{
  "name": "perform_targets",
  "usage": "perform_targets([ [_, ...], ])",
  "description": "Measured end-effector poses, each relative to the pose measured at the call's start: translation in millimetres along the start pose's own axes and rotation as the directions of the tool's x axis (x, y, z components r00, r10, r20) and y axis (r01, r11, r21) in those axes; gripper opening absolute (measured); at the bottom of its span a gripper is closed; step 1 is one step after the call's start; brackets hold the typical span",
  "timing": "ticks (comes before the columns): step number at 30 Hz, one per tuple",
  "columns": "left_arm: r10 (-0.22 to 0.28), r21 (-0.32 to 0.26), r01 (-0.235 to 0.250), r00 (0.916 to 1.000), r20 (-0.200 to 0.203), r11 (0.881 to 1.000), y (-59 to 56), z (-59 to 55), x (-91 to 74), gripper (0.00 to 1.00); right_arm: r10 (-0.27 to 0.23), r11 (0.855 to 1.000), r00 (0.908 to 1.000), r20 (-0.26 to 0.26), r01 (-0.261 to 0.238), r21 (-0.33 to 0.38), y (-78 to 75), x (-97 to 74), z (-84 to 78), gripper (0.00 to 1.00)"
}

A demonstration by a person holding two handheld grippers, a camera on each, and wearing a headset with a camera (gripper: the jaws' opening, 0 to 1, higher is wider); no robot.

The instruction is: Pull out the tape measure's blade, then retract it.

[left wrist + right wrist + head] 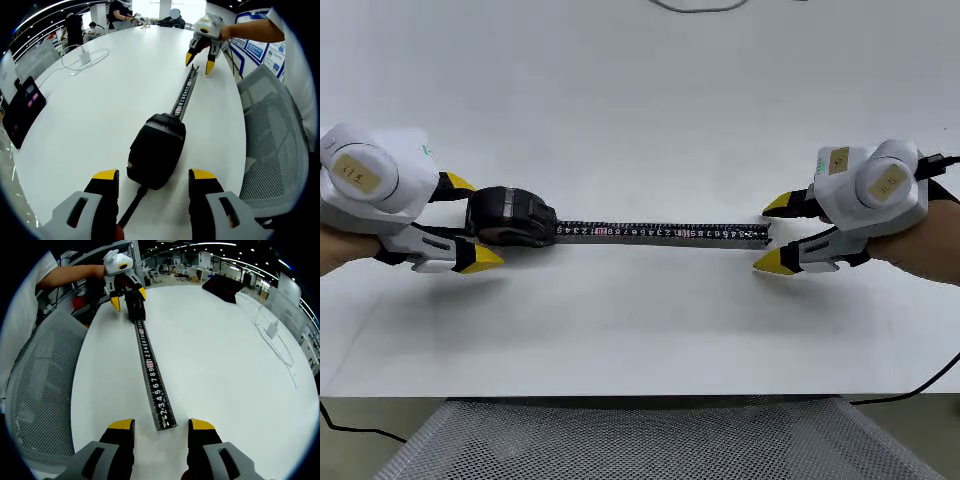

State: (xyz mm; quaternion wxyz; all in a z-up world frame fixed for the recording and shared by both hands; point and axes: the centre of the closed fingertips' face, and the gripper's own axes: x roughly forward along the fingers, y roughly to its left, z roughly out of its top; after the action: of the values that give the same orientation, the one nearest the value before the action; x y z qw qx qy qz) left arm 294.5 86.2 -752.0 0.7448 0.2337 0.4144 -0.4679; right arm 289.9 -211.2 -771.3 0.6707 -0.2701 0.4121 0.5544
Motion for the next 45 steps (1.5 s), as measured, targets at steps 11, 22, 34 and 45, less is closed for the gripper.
perform_targets([
  [11, 0.036, -0.072, -0.031, 0.9965, 0.075, 0.997, -1.2, 8.5, -12.4, 0.56, -0.048, 0.995, 0.9933, 0.105, 0.038, 0.097, 2.6, -8.9, 14.3, 0.46],
  [22, 0.183, -0.175, -0.152, 0.9670, 0.177, 0.973, 4.7, 5.8, -31.9, 0.62, -0.154, 0.978, 0.9743, 0.164, 0.127, 0.166, -0.7, -28.9, 15.7, 0.58],
  [34, 0.258, -0.254, -0.205, 0.9462, 0.196, 0.945, -1.9, -0.6, -42.6, 0.66, -0.217, 0.960, 0.9548, 0.204, 0.171, 0.222, 8.7, -36.1, 14.6, 0.67],
  [45, 0.287, -0.287, -0.220, 0.9333, 0.216, 0.932, -13.8, 0.7, -43.6, 0.73, -0.287, 0.940, 0.9278, 0.238, 0.226, 0.254, 12.0, -45.8, 16.1, 0.73],
])
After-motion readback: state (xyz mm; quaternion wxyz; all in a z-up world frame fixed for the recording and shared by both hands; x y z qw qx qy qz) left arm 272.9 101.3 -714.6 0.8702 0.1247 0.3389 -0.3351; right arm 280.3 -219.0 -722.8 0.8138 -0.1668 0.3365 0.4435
